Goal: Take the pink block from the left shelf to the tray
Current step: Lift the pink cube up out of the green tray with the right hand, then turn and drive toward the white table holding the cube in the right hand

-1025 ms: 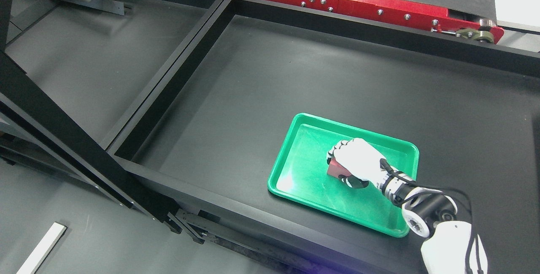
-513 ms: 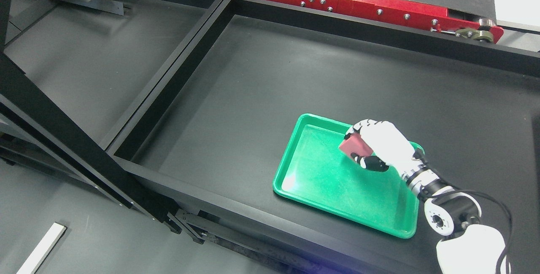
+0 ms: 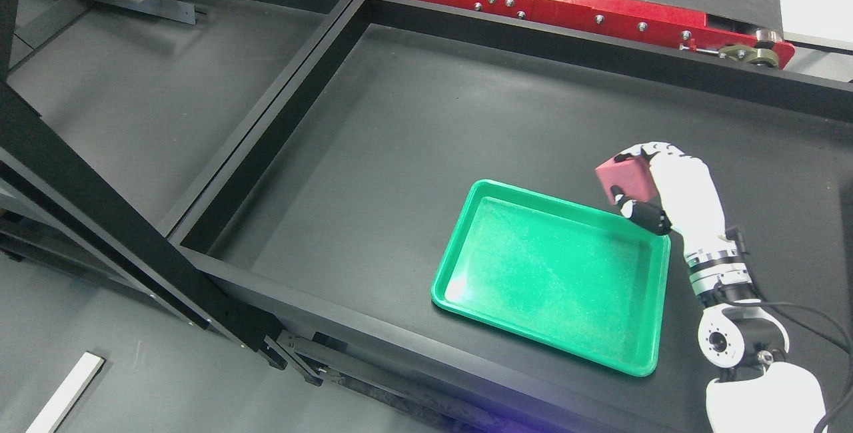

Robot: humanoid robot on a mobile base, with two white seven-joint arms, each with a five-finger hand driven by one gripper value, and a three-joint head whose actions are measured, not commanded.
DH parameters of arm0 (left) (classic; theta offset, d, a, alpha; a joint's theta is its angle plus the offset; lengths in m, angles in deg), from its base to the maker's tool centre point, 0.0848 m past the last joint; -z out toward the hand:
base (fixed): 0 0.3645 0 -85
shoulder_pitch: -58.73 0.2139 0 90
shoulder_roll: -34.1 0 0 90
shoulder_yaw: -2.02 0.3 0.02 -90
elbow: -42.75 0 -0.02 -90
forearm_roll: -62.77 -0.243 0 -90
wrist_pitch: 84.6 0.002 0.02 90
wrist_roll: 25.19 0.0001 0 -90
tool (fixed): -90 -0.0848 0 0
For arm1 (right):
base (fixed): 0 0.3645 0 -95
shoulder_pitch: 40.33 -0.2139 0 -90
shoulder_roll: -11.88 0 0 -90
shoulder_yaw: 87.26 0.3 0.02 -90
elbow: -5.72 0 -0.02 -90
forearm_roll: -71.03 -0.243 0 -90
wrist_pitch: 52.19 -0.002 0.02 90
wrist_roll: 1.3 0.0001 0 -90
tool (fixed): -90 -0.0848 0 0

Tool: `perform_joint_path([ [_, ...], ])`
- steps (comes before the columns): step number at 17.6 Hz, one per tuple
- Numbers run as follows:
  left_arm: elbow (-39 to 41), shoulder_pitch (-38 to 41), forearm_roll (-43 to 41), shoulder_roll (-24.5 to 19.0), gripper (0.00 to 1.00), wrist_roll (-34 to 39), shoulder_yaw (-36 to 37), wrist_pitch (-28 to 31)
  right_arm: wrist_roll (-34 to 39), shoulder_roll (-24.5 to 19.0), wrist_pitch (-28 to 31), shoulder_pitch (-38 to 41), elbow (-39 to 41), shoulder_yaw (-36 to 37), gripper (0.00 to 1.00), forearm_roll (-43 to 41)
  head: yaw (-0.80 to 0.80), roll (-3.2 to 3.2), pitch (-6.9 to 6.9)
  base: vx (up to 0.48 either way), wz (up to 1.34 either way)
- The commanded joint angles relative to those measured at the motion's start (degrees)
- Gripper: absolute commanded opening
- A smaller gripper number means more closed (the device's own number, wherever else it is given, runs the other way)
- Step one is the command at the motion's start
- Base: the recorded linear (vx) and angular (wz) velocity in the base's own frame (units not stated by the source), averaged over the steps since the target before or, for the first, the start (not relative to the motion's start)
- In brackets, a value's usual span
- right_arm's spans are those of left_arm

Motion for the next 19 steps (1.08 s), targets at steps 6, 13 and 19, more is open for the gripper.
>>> perform_joint_path([
  [6, 0.0, -0.61, -0.09, -1.0, 1.0, 0.03, 0.0, -0.02, -7.83, 0.72, 6.13, 4.23, 4.62, 1.36, 0.0, -0.91, 0.0, 0.0, 0.0, -0.024, 0.06],
  [13, 0.0, -0.7, -0.09, -1.0, 1.0, 0.03, 0.0, -0.02, -7.22, 0.72, 5.86, 8.45, 8.23, 1.44, 0.0, -7.73, 0.0, 0.0, 0.0, -0.081, 0.19],
  [19, 0.0, -0.61, -0.09, -1.0, 1.0, 0.03, 0.0, -0.02, -7.13, 0.72, 5.78, 9.95, 10.6, 2.49, 0.0, -11.28, 0.0, 0.0, 0.0, -0.103, 0.42],
])
